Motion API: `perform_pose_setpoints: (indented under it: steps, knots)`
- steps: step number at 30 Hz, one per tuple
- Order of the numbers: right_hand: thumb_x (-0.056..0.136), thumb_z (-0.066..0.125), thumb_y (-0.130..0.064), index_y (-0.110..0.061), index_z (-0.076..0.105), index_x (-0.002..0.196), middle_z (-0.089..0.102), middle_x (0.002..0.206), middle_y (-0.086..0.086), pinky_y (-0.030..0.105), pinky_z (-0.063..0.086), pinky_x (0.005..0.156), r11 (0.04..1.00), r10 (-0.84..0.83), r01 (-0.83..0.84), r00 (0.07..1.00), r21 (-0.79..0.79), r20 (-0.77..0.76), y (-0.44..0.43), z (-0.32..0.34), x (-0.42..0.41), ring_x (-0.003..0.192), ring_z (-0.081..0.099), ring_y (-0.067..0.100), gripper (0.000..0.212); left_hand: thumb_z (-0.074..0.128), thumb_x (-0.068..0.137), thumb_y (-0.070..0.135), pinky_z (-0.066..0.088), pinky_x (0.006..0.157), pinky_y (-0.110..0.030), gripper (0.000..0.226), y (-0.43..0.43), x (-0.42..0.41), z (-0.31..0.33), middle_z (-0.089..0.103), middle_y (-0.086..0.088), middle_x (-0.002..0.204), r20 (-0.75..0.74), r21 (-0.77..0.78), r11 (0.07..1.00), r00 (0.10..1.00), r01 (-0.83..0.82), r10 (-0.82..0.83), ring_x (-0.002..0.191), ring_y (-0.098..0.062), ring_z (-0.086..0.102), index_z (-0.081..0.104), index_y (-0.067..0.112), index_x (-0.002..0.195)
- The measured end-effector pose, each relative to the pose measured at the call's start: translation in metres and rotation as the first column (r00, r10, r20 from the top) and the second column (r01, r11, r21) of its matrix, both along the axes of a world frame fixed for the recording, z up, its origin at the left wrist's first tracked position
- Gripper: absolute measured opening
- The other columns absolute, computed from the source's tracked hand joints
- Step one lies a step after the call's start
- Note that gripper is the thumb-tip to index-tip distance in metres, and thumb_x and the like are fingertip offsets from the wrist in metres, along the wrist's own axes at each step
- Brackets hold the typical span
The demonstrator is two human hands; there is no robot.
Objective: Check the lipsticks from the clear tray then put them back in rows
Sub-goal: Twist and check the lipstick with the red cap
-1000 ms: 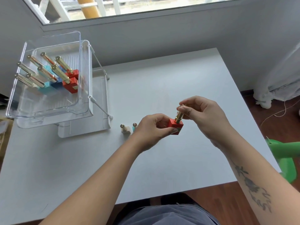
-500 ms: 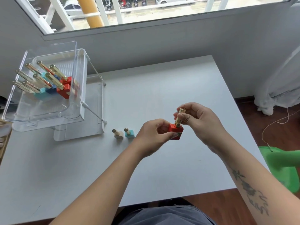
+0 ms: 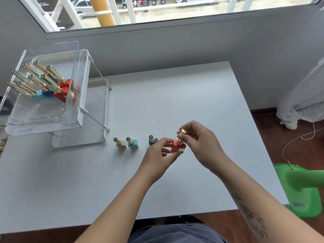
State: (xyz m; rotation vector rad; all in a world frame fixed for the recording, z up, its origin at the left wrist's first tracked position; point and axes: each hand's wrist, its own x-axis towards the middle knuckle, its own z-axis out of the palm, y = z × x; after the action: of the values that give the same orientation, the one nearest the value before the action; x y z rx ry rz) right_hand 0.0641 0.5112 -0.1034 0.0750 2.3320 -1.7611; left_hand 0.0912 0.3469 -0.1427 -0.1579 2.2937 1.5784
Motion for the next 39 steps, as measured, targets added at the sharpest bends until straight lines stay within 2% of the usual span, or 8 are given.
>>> perform_pose_setpoints:
  steps: [3,6,16,22,27,29,33,39]
  knots:
    - [0.089,0.065,-0.012,-0.020,0.063,0.087,0.068,0.082,-0.003,0.006,0.045,0.060,0.999,-0.012,0.012,1.000,0.044,0.013,-0.002,-0.013,0.000,0.072,0.065,0.000,0.009,0.068,0.085,0.040,0.050,0.082,-0.019,0.036,-0.016,0.024,-0.021,0.064,0.022,0.110,-0.003,-0.179,0.982,0.998,-0.065,0.066,0.095,0.005,0.060,0.059,0.036,0.119]
    - [0.090,0.060,-0.007,-0.016,0.062,0.091,0.068,0.085,-0.002,0.007,0.047,0.063,0.999,-0.002,0.001,0.999,0.036,0.044,-0.003,-0.026,-0.002,0.072,0.069,-0.005,0.010,0.065,0.089,0.034,0.042,0.087,-0.016,0.031,-0.040,0.047,-0.043,0.061,0.017,0.116,-0.045,-0.360,0.930,0.997,-0.069,0.057,0.107,-0.002,0.056,0.060,0.030,0.119]
    - [0.091,0.061,-0.011,-0.019,0.060,0.093,0.063,0.085,-0.011,0.011,0.045,0.066,0.977,0.086,-0.083,0.996,0.198,-0.006,-0.011,-0.051,-0.015,0.083,0.063,-0.011,0.008,0.063,0.090,0.036,0.032,0.112,-0.039,0.053,-0.100,0.094,-0.078,0.037,0.003,0.155,-0.026,-0.739,0.673,1.000,-0.031,0.018,0.141,-0.025,0.031,0.049,0.021,0.139]
    - [0.091,0.063,-0.015,-0.021,0.060,0.104,0.063,0.100,-0.010,0.027,0.052,0.087,0.962,0.111,-0.106,0.994,0.250,-0.009,-0.019,-0.051,-0.012,0.094,0.062,0.005,0.015,0.061,0.091,0.038,0.031,0.111,-0.041,0.055,-0.102,0.098,-0.078,0.036,0.004,0.156,-0.031,-0.748,0.663,0.999,-0.028,0.007,0.142,-0.025,0.031,0.047,0.023,0.141]
    - [0.090,0.066,-0.020,-0.022,0.051,0.131,0.047,0.129,-0.011,-0.005,0.026,0.085,0.901,0.116,-0.040,0.982,0.432,-0.149,-0.028,-0.042,-0.006,0.114,0.039,0.002,0.044,0.067,0.089,0.023,0.040,0.105,-0.037,0.045,-0.108,0.091,-0.068,0.058,-0.003,0.137,-0.153,-0.661,0.736,0.986,-0.148,0.061,0.128,-0.023,0.046,0.057,0.013,0.132]
    - [0.089,0.066,-0.015,-0.016,0.057,0.124,0.051,0.130,-0.002,-0.002,0.026,0.088,0.875,0.109,0.044,0.952,0.483,-0.285,-0.040,-0.035,0.001,0.121,0.037,0.012,0.036,0.069,0.087,0.017,0.043,0.099,-0.033,0.040,-0.114,0.082,-0.061,0.064,-0.004,0.126,-0.240,-0.608,0.756,0.964,-0.241,0.115,0.120,-0.022,0.051,0.060,0.011,0.126]
    - [0.090,0.064,-0.012,-0.012,0.065,0.109,0.059,0.111,0.000,0.026,0.046,0.080,0.879,0.194,0.027,0.892,0.476,-0.409,-0.078,-0.020,0.013,0.103,0.049,0.017,0.020,0.069,0.087,0.015,0.040,0.094,-0.027,0.036,-0.128,0.053,-0.042,0.064,-0.003,0.120,-0.346,-0.534,0.773,0.923,-0.342,0.169,0.115,-0.020,0.052,0.061,0.012,0.122]
    - [0.094,0.058,-0.023,-0.021,0.058,0.119,0.050,0.097,-0.013,0.023,0.044,0.070,0.880,0.224,-0.100,0.949,0.464,-0.221,-0.135,-0.020,0.014,0.067,0.049,0.000,0.025,0.067,0.089,0.020,0.034,0.091,-0.018,0.034,-0.147,0.012,-0.025,0.064,0.000,0.121,-0.408,-0.474,0.813,0.903,-0.338,0.138,0.114,-0.021,0.052,0.061,0.014,0.122]
